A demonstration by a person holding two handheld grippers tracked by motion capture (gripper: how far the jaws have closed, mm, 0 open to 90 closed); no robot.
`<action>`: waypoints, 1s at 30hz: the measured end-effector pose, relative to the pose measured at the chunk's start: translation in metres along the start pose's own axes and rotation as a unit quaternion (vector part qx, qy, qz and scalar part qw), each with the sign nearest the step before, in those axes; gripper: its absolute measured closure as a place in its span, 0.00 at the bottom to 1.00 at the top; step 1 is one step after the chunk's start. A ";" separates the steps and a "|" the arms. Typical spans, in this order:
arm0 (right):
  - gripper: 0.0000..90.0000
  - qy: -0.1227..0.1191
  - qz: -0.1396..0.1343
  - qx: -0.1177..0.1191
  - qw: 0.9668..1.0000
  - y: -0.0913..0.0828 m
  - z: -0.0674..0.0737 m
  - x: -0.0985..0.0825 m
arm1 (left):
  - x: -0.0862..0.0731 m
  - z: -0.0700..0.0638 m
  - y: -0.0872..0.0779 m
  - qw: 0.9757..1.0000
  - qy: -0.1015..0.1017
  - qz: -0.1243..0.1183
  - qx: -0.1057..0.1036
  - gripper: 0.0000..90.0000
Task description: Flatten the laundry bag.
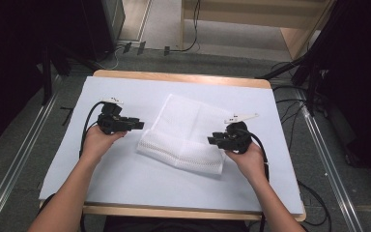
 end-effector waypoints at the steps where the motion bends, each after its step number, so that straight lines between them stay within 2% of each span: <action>1: 0.75 -0.004 0.002 0.001 1.000 0.008 0.000 0.004 | 0.000 0.000 0.000 1.000 0.000 0.000 0.000 0.69; 8: 0.75 -0.016 0.019 0.006 1.000 0.032 0.002 0.010 | 0.000 0.001 0.000 1.000 0.000 0.000 0.001 0.68; 16: 0.76 -0.020 0.039 0.012 0.999 0.052 0.003 0.009 | 0.000 0.002 0.000 1.000 0.000 0.001 0.003 0.68; 24: 0.76 -0.033 0.056 0.005 0.998 0.061 0.005 0.004 | 0.000 0.003 -0.001 1.000 -0.003 -0.002 0.002 0.68; 28: 0.76 -0.038 0.048 0.004 0.998 0.063 0.006 0.004 | 0.000 0.004 -0.002 1.000 -0.004 -0.004 0.001 0.68; 30: 0.77 -0.050 0.043 0.000 0.998 0.063 0.008 0.002 | 0.000 0.004 -0.002 1.000 -0.005 -0.004 0.002 0.68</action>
Point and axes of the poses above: each handheld gripper's, and its own axes: y roughly forward along the jaws, x roughly out of its top, z roughly to its left, the point moved 5 cm from there along y, roughly forward along the jaws, and after that the axes turned 8 degrees about z, right-handed, at the moved point
